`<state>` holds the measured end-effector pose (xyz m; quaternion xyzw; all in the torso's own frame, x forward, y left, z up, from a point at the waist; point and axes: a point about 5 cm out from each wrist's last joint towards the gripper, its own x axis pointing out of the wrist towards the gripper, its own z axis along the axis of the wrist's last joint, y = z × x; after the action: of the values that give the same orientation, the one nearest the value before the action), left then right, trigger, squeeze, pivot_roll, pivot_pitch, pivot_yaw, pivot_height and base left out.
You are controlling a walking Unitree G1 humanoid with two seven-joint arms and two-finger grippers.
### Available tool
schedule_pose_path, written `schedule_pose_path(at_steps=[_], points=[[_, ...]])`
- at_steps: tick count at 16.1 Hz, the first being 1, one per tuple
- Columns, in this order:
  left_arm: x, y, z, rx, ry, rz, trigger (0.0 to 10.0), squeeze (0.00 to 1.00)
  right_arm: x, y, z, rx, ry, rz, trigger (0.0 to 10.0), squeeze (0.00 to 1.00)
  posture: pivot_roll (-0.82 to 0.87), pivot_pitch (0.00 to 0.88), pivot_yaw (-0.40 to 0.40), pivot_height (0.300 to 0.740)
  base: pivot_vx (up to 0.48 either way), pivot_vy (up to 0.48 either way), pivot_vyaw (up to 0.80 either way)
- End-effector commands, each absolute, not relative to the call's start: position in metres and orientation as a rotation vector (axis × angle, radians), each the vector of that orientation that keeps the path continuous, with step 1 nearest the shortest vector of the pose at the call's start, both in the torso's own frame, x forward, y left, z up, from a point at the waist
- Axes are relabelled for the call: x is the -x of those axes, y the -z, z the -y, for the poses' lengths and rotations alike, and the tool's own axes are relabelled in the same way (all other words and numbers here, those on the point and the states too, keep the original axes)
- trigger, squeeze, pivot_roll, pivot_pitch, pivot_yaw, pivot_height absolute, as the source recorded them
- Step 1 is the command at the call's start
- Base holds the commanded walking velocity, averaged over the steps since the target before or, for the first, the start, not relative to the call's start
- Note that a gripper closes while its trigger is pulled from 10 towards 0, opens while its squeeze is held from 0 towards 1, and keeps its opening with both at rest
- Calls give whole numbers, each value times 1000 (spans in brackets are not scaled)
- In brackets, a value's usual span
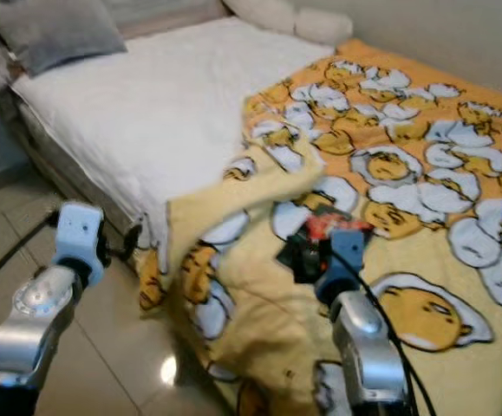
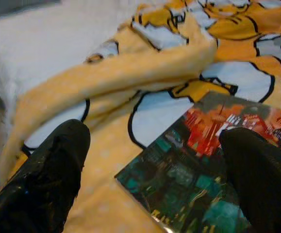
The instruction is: Clean up the room
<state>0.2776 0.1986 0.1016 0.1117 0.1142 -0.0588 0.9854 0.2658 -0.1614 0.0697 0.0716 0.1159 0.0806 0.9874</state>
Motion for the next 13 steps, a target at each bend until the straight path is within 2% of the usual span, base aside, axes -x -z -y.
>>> schedule_pose_path(at_steps=[1, 13], points=[[-279, -106, -190, -217, 161, -206, 10000, 1000, -264, -73, 162, -162, -180, -226, 10000, 0, -29, 0, 4, 740, 0, 0, 0], [-276, -101, -183, -232, 215, -218, 10000, 1000, -262, -67, 165, -147, -149, -268, 10000, 0, -35, 0, 3, 740, 0, 0, 0]])
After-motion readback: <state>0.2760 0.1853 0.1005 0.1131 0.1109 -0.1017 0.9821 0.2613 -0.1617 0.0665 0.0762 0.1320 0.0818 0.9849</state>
